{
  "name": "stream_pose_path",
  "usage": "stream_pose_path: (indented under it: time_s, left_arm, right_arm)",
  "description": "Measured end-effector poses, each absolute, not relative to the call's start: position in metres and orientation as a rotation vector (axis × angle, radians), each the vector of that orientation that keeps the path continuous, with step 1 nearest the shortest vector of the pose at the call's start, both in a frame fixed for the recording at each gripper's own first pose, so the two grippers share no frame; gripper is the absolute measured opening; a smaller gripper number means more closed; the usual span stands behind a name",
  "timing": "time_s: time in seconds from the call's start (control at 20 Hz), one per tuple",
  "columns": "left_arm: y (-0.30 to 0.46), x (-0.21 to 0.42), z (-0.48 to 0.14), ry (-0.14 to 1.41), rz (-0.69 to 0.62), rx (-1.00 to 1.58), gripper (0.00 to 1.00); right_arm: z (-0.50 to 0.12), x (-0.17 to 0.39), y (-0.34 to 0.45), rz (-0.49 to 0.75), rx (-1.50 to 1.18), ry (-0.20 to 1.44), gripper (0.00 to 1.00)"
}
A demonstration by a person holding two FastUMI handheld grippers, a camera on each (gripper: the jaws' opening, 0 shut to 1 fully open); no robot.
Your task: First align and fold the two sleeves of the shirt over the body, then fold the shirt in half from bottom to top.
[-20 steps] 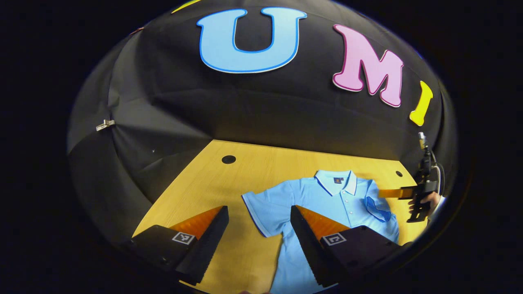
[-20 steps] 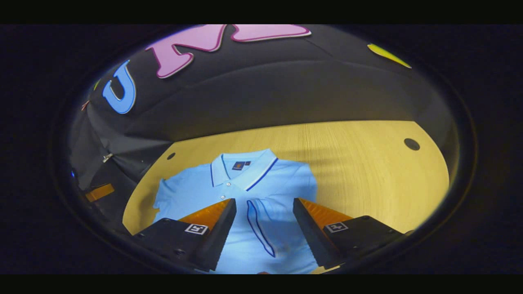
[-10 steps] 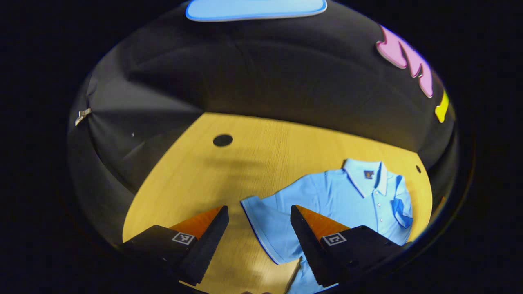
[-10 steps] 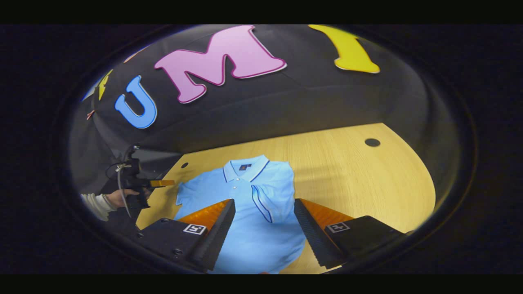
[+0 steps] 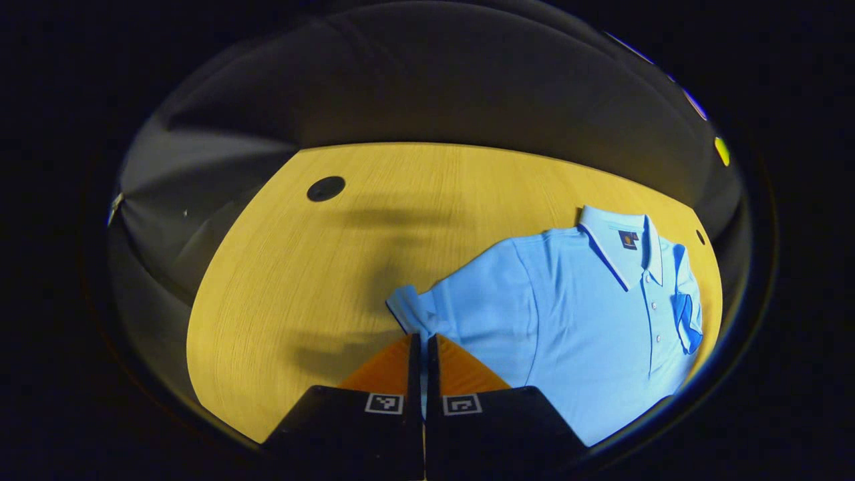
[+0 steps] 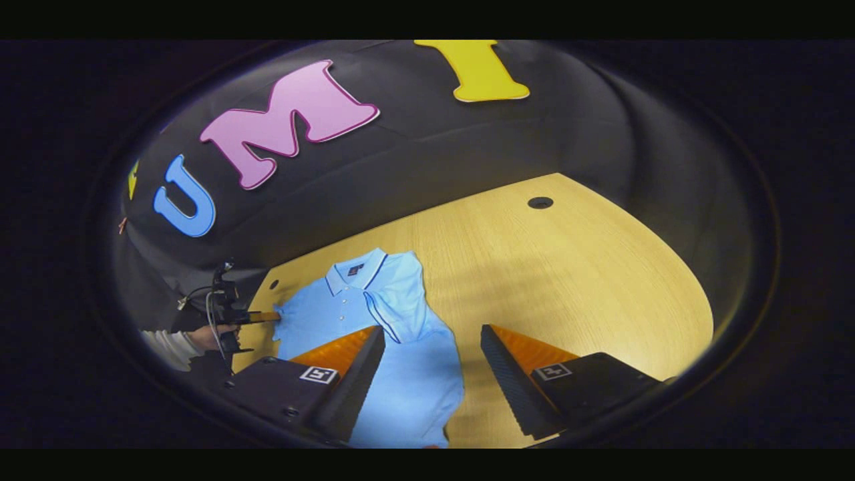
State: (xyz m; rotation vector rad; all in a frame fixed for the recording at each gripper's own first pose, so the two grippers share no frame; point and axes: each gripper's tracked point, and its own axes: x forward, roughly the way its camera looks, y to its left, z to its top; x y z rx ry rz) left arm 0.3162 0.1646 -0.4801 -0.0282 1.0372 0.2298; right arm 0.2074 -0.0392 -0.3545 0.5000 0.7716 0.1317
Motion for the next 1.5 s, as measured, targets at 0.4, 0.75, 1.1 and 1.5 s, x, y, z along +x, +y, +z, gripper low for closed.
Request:
stream_pose_path:
  time_s: [0.4,0.75,1.1,1.5]
  left_arm:
    - [0.066,0.338,-0.420,0.923,-0.038,-0.134,0.06]
    - [-0.019,0.318,-0.449,1.037,-0.239,-0.090,0.25]
    - [-0.011,0.274,-0.408,0.990,-0.254,-0.099,0.93]
    - [0.031,0.063,-0.400,1.104,-0.283,-0.168,0.93]
  right_arm:
    - [-0.347,0.211,-0.046,0.125,0.498,0.743,0.91]
    - [-0.348,0.203,-0.030,0.170,0.451,0.745,0.91]
    - [-0.364,0.157,-0.021,0.219,0.432,0.821,0.90]
    - [-0.408,0.058,0.011,0.304,0.332,0.965,0.91]
